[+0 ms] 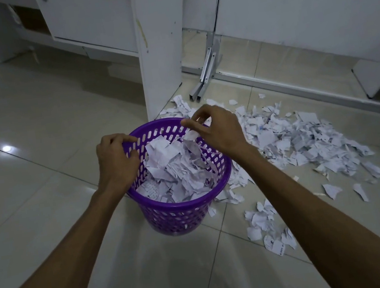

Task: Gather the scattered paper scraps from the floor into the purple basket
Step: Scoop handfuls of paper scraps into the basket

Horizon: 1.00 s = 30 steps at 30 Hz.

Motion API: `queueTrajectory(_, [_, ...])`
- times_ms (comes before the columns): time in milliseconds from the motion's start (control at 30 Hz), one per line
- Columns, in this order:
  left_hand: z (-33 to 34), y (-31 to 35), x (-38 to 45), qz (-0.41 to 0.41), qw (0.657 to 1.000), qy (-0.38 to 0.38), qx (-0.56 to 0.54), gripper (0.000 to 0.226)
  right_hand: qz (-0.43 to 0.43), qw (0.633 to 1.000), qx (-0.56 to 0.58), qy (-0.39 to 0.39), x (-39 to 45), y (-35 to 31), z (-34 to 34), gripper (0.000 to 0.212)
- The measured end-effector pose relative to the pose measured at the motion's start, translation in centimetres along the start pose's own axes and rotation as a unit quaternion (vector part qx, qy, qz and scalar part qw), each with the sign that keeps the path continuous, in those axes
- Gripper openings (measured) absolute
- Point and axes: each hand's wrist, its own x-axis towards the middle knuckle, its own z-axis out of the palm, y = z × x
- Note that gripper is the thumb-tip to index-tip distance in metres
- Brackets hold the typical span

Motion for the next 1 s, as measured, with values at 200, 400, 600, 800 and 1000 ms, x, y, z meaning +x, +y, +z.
queueTrajectory(200, [0.1,-0.3,0.0,0.004,1.0,0.007,-0.011,0.024,-0.06,0.955,-0.269,-0.108,1.9,1.4,1.3,0.062])
queueTrajectory(400, [0.2,-0.5,0.0,0.001,1.0,0.009,-0.018,0.022,-0.074,0.965,-0.25,-0.036,1.1,2.1,1.3,0.023])
queueTrajectory(600, [0.2,-0.7,0.0,-0.008,0.999,0.019,-0.041,0.022,-0.137,0.987,-0.075,-0.028,0.7,0.0,-0.6,0.01])
queueTrajectory(800, [0.5,-0.3,-0.2,-0.019,0.996,0.042,-0.07,0.025,-0.17,0.947,0.007,-0.273,-2.4,-1.8,0.2,0.014])
queueTrajectory(1000, [0.6,-0.6,-0.4,-0.057,0.991,0.079,-0.093,0.022,-0.101,0.979,0.13,-0.12,-3.9,1.0,-1.2,0.023])
